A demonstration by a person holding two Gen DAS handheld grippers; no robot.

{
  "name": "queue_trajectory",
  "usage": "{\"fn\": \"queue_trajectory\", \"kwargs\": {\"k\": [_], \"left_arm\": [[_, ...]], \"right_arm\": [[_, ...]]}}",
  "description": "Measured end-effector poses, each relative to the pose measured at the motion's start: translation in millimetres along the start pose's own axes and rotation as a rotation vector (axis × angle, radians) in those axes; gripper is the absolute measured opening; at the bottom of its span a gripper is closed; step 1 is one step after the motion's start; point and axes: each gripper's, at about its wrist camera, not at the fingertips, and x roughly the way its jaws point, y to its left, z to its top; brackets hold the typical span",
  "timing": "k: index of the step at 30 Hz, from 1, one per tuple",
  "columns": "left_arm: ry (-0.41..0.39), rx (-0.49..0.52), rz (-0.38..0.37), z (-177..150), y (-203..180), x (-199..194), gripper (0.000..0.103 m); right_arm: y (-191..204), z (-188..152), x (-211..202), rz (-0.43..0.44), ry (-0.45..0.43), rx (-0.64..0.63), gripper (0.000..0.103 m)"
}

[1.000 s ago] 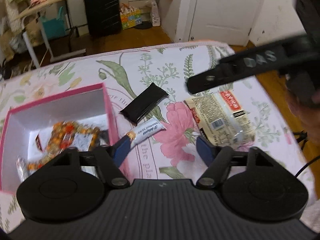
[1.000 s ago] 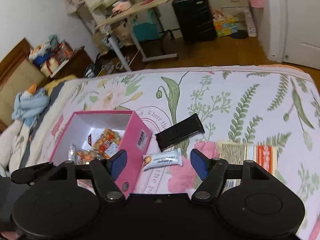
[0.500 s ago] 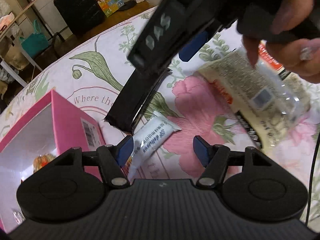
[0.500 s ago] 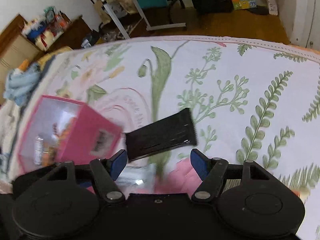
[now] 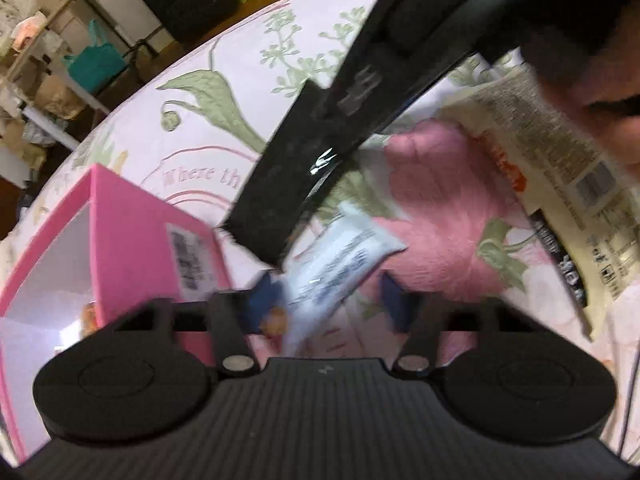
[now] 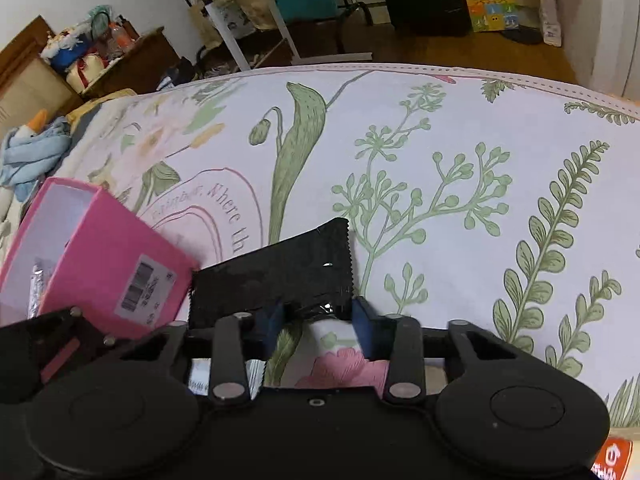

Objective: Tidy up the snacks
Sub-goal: 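Close the right tool on the black packet while the left tool grips a white wafer bar, then carry the black packet and the wafer bar over the pink box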

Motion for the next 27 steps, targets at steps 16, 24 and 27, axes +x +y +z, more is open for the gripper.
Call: {"fn": "queue_trajectory", "kwargs": {"k": [16, 24, 27], "left_arm": [[-0.101, -0.104, -0.253, -33.8, 7.9, -68.2, 0.026], [-0.046, -0.191, -0.413, -64.9, 25.6, -100.6, 0.025], [-0.033, -0.186, -0.421, -77.4, 28.2, -112.7, 0.025]], "right_arm": [[23.4, -36.8, -89.7, -0.020, -0.072, 0.045, 0.016], [48.4, -60.3, -119.2, -0.084, -0.020, 0.052, 0.014], [55.6, -73.2, -128.3, -0.090, -0.008, 0.057, 0.011]]}}
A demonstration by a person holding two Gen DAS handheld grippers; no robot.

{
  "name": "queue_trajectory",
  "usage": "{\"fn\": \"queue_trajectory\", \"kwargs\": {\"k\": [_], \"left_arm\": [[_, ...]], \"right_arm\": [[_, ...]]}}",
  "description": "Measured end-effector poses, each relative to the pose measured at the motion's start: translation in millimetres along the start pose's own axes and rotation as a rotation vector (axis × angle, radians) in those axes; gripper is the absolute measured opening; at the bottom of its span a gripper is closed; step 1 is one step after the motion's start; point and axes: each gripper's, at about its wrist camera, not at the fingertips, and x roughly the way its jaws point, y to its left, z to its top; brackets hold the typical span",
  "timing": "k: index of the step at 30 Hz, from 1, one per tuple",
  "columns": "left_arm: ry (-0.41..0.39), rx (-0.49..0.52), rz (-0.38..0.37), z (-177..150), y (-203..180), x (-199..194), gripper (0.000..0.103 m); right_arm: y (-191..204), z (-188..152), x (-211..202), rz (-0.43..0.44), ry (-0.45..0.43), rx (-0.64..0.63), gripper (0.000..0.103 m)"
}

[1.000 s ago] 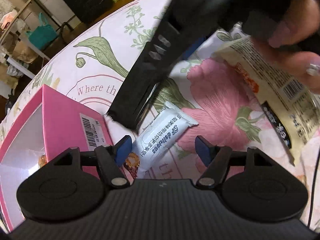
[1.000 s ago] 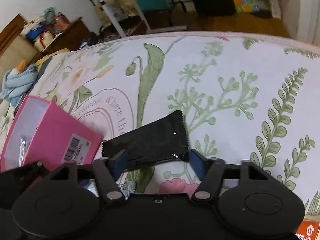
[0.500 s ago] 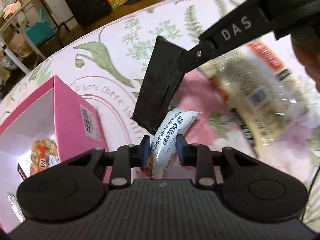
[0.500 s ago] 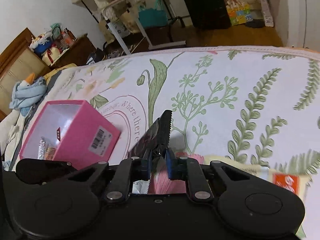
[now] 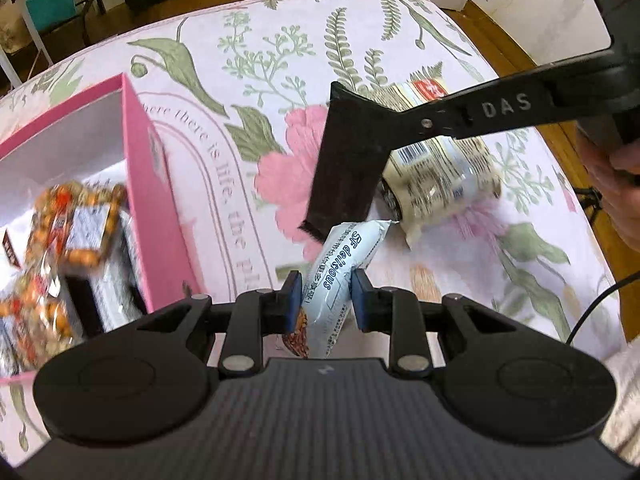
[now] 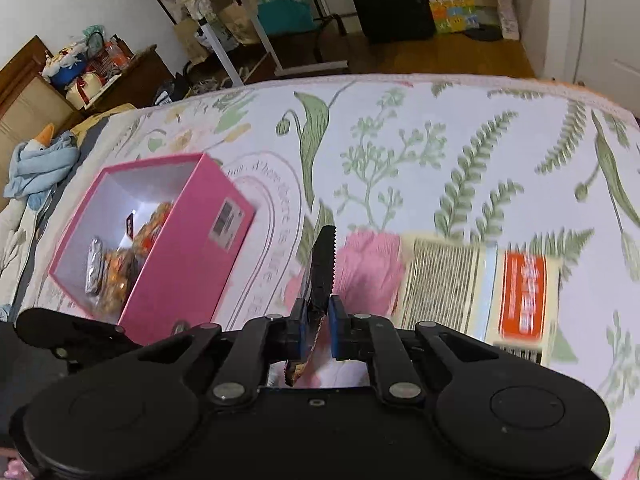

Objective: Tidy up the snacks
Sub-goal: 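Carry the black packet and the wafer bar over the pink box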

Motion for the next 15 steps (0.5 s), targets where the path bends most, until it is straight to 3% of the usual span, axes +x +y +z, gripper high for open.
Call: {"fn": "queue_trajectory", "kwargs": {"k": [8, 15], "left_arm": [[0.041, 0.002, -0.007, -25.6, 3.3, -18.3, 0.025], [0.053, -0.031, -0.034, -39.7, 14.4, -26.6, 0.025]], "right_arm": [[21.1, -19.1, -23.7, -0.029, 0.009, -0.032, 0.008], [32.5, -24.8, -33.7, -0.006, 0.031, -0.025, 0.008]]}}
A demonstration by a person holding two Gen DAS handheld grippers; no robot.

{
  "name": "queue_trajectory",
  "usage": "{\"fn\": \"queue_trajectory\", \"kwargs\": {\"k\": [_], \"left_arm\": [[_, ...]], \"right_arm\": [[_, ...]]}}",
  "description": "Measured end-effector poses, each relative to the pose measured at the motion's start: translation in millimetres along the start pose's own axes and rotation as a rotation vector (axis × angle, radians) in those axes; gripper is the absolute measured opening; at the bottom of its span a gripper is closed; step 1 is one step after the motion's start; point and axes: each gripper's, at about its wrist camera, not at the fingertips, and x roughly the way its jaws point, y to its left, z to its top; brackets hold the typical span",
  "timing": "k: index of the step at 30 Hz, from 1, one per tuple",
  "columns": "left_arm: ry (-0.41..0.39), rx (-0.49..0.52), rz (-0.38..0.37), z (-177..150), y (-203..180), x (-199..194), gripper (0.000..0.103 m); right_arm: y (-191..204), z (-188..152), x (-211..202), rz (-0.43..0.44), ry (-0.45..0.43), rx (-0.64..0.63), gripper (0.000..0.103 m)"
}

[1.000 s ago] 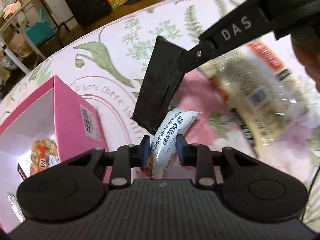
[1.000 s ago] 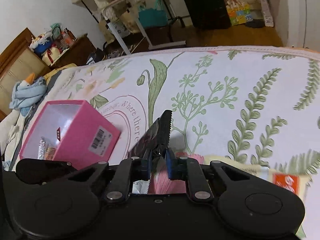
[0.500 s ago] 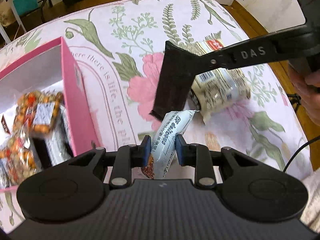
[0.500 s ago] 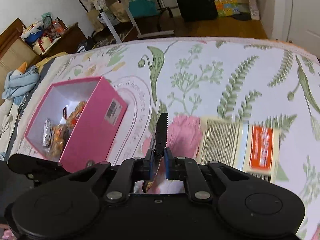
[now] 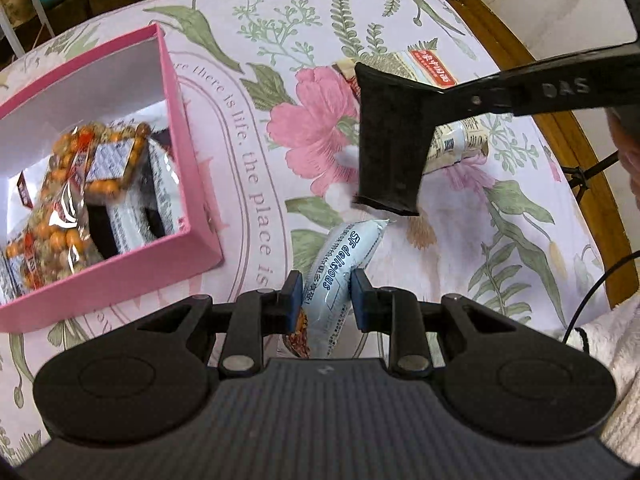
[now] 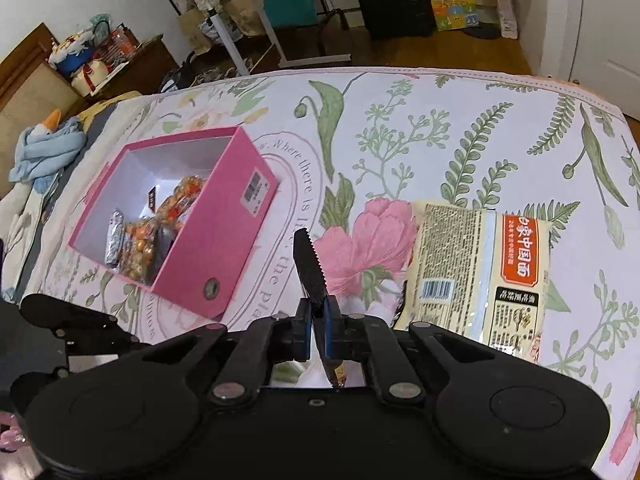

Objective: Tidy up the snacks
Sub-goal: 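Carry the black packet and the wafer bar over the pink box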

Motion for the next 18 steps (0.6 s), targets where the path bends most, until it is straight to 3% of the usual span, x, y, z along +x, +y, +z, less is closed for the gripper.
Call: {"fn": "queue_trajectory", "kwargs": {"k": [5, 18], "left_arm": [[0.033, -0.027, -0.035, -13.1, 13.2, -6.7, 0.025], [0.038, -0.072, -0.012, -34.1, 58.9, -59.4, 0.024]], "right_arm": [[25.0, -4.4, -9.9, 0.028, 0.045, -0.054, 0.007], [99.8, -6.4, -27.3, 0.122, 0.133, -0.173, 0.007]]}}
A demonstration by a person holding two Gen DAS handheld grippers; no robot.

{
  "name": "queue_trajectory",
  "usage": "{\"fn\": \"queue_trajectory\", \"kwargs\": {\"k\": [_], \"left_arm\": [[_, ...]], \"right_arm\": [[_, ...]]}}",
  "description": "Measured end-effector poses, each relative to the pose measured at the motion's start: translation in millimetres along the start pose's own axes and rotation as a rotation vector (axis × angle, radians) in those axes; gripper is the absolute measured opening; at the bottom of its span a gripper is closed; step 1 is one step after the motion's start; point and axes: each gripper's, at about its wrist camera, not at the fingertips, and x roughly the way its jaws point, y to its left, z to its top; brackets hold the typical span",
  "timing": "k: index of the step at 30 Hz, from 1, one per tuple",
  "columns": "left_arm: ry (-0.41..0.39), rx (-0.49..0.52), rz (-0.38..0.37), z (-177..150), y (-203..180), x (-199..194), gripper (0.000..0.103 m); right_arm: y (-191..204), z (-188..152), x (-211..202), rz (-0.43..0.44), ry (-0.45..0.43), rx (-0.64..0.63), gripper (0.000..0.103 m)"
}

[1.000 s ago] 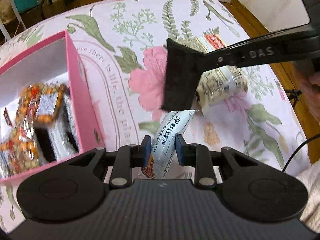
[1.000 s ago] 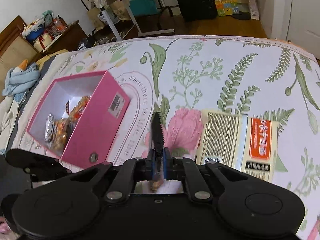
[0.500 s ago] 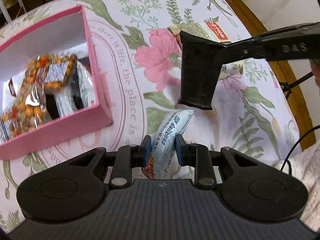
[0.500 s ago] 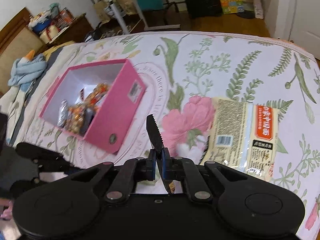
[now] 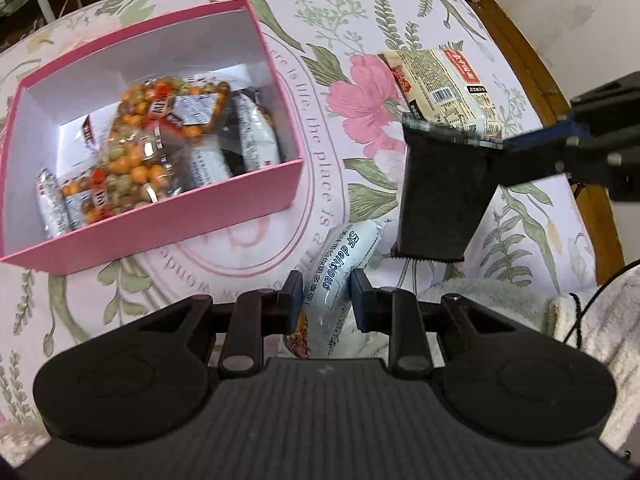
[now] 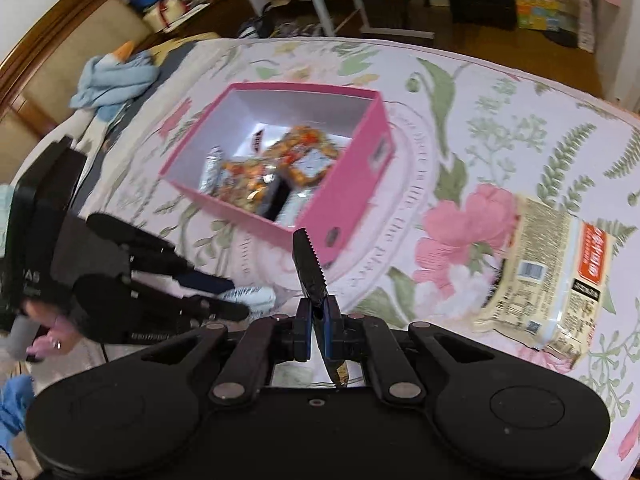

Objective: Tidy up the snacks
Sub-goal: 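Carry the black packet and the wafer bar over the pink box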

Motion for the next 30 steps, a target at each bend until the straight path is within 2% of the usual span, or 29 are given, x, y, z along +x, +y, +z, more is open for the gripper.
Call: {"fn": "queue_trajectory", "kwargs": {"k": [4, 10, 20, 30], "left_arm": [[-0.016, 0.001, 0.007, 0.5, 12.8, -19.7, 0.024], [-0.069, 0.005, 0.060, 7.1, 31.6, -51.5, 0.024], [-0.134, -0.066, 0.152, 22.7, 83.7, -81.0, 0.024], [-0.186, -0.173, 0.222, 55.8, 144.3, -65.8, 0.024]], "right_arm": [[21.3, 6.8, 2.6, 0.037, 0.028, -0.037, 0.007], [49.3, 23.9, 1.4, 0.079, -0.001, -0.079, 0.007], [82.1, 77.2, 19.4, 0.133, -0.022, -0.086, 0.007], [60.7, 136.2, 62.5, 0.154, -0.060, 0.009, 0.008]]}}
